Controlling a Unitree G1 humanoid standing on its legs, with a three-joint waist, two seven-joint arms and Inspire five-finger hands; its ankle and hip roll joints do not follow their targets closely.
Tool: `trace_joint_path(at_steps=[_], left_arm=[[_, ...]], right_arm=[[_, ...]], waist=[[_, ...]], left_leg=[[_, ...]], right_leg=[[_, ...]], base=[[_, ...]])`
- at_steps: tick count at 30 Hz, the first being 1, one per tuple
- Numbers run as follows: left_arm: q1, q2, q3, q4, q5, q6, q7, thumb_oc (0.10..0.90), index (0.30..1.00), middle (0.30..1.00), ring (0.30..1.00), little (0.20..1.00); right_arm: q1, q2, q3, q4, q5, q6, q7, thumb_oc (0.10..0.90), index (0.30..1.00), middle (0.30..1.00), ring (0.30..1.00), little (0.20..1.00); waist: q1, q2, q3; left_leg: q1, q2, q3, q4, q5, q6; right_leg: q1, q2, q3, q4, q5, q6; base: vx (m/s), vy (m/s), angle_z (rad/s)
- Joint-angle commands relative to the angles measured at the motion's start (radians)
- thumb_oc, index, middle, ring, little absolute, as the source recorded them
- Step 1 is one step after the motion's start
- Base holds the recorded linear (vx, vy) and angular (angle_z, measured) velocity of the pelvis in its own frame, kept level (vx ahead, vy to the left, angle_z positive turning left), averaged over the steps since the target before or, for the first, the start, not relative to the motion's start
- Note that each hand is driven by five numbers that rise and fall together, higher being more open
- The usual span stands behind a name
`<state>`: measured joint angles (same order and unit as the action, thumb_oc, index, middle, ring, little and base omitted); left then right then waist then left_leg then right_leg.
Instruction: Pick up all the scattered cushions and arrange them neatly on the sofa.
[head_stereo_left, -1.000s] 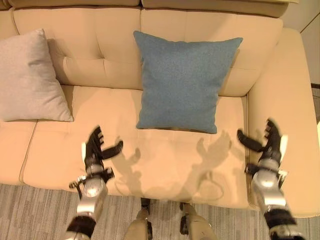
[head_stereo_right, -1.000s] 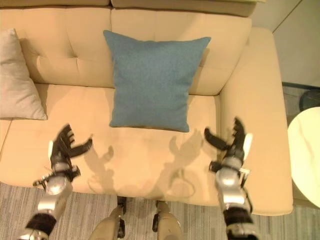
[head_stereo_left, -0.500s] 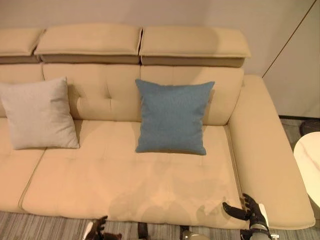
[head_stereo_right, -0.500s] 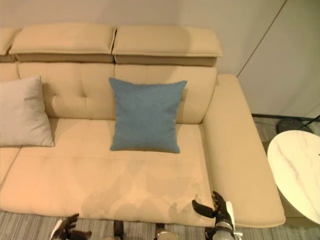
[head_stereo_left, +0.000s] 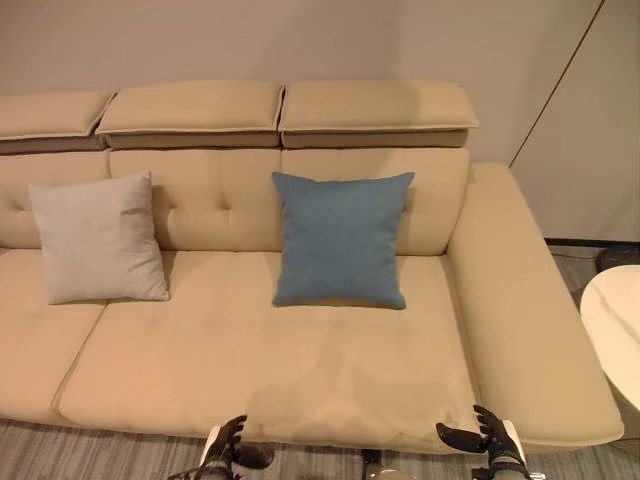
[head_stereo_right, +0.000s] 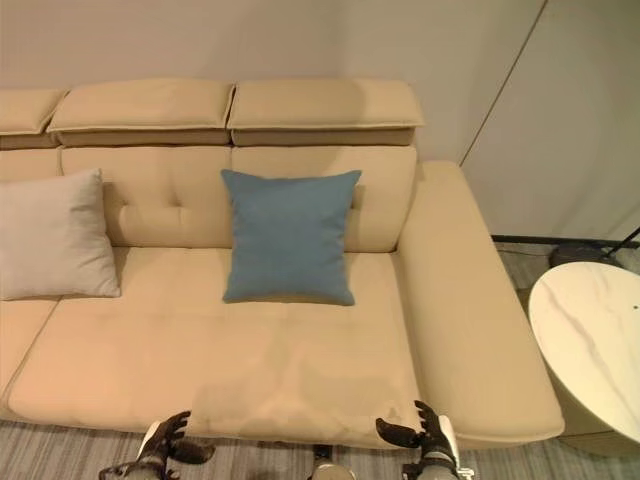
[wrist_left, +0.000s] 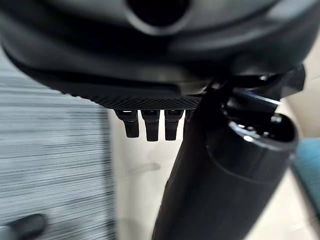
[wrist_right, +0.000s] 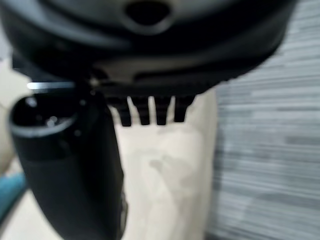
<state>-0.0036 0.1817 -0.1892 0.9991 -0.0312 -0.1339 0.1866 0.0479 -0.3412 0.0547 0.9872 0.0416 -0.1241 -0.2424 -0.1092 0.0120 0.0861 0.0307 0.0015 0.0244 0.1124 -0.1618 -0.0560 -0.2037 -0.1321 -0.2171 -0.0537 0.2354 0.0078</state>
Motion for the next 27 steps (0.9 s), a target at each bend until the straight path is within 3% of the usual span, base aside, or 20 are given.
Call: trace_joint_path(at_steps=[1, 5, 6, 8, 10, 12, 14, 15, 19, 27], left_arm=[[0.003, 0.071, 0.015, -0.034, 0.011, -0.051, 0.028, 0.800, 0.900, 0.900, 0.900, 0.900], [-0.010, 0.074, 0.015, -0.010, 0.033, -0.049, 0.036, 0.800, 0.900, 0.900, 0.900, 0.900], [-0.016, 0.078, 0.015, 0.001, 0.039, -0.045, 0.042, 0.800, 0.900, 0.900, 0.900, 0.900], [-0.029, 0.085, 0.015, 0.016, 0.035, -0.041, 0.045, 0.800, 0.900, 0.900, 0.900, 0.900], [-0.017, 0.091, 0.019, 0.046, 0.036, -0.031, 0.042, 0.800, 0.900, 0.900, 0.900, 0.900], [-0.014, 0.099, 0.023, 0.073, 0.042, -0.021, 0.041, 0.800, 0.900, 0.900, 0.900, 0.900], [-0.013, 0.100, 0.025, 0.087, 0.046, -0.018, 0.040, 0.800, 0.900, 0.900, 0.900, 0.900], [-0.006, 0.098, 0.020, 0.100, 0.048, -0.016, 0.041, 0.800, 0.900, 0.900, 0.900, 0.900], [-0.005, 0.079, 0.030, 0.128, 0.029, -0.016, 0.041, 0.800, 0.900, 0.900, 0.900, 0.900], [-0.003, 0.068, 0.048, 0.177, 0.033, -0.002, 0.035, 0.800, 0.900, 0.900, 0.900, 0.900]], right_arm=[[-0.067, 0.008, 0.024, -0.008, -0.031, -0.020, -0.017, 0.800, 0.900, 0.900, 0.900, 0.900], [-0.081, 0.022, 0.039, 0.018, -0.054, -0.005, -0.019, 0.800, 0.900, 0.900, 0.900, 0.900], [-0.086, 0.029, 0.041, 0.032, -0.058, 0.000, -0.022, 0.800, 0.900, 0.900, 0.900, 0.900], [-0.101, 0.034, 0.050, 0.072, -0.055, 0.009, -0.020, 0.800, 0.900, 0.900, 0.900, 0.900], [-0.104, 0.037, 0.061, 0.126, -0.060, 0.014, -0.012, 0.800, 0.900, 0.900, 0.900, 0.900], [-0.102, 0.046, 0.061, 0.158, -0.062, 0.020, -0.005, 0.800, 0.900, 0.900, 0.900, 0.900], [-0.102, 0.049, 0.058, 0.171, -0.058, 0.018, -0.005, 0.800, 0.900, 0.900, 0.900, 0.900], [-0.102, 0.056, 0.057, 0.183, -0.056, 0.020, -0.006, 0.800, 0.900, 0.900, 0.900, 0.900], [-0.108, 0.057, 0.064, 0.192, -0.046, 0.021, -0.002, 0.800, 0.900, 0.900, 0.900, 0.900], [-0.115, 0.049, 0.083, 0.233, -0.059, 0.028, 0.005, 0.800, 0.900, 0.900, 0.900, 0.900]], waist=[[0.012, -0.053, 0.014], [0.022, -0.068, 0.041], [0.017, -0.069, 0.053], [0.024, -0.066, 0.067], [0.061, -0.053, 0.066], [0.077, -0.050, 0.048], [0.084, -0.050, 0.039], [0.104, -0.064, 0.016], [0.104, -0.074, -0.025], [0.111, -0.072, -0.041]], left_leg=[[0.061, -0.069, -0.019, -0.030, -0.070, 0.033], [0.042, -0.097, -0.040, -0.042, -0.049, 0.046], [0.029, -0.095, -0.041, -0.039, -0.036, 0.051], [-0.001, -0.090, -0.041, -0.039, -0.011, 0.061], [-0.036, -0.070, -0.026, -0.051, 0.031, 0.075], [-0.047, -0.057, -0.035, -0.079, 0.059, 0.077], [-0.054, -0.052, -0.032, -0.087, 0.070, 0.073], [-0.067, -0.048, -0.018, -0.102, 0.087, 0.057], [-0.066, -0.035, 0.000, -0.127, 0.100, 0.039], [-0.026, -0.008, 0.022, -0.160, 0.121, 0.017]], right_leg=[[-0.061, 0.012, 0.032, -0.004, -0.044, 0.163], [-0.100, -0.013, 0.038, -0.011, -0.017, 0.206], [-0.110, -0.014, 0.065, 0.001, -0.017, 0.216], [-0.114, 0.000, 0.135, 0.061, -0.065, 0.205], [-0.065, -0.005, 0.129, 0.217, -0.140, 0.160], [-0.006, 0.007, 0.150, 0.276, -0.199, 0.149], [0.017, 0.008, 0.156, 0.290, -0.206, 0.151], [0.089, -0.002, 0.132, 0.207, -0.200, 0.148], [0.141, 0.023, 0.137, 0.034, -0.188, 0.151], [0.196, 0.041, 0.119, -0.034, -0.182, 0.143]], base=[[-0.36, 0.170, -0.20], [-0.27, 0.080, -0.15], [-0.35, 0.048, -0.06], [-0.39, 0.041, -0.06], [-0.42, 0.023, -0.28], [-0.22, -0.018, -0.10], [-0.12, -0.094, 0.03], [-0.13, -0.185, -0.06], [-0.04, -0.135, -0.17], [0.00, -0.069, -0.11]])
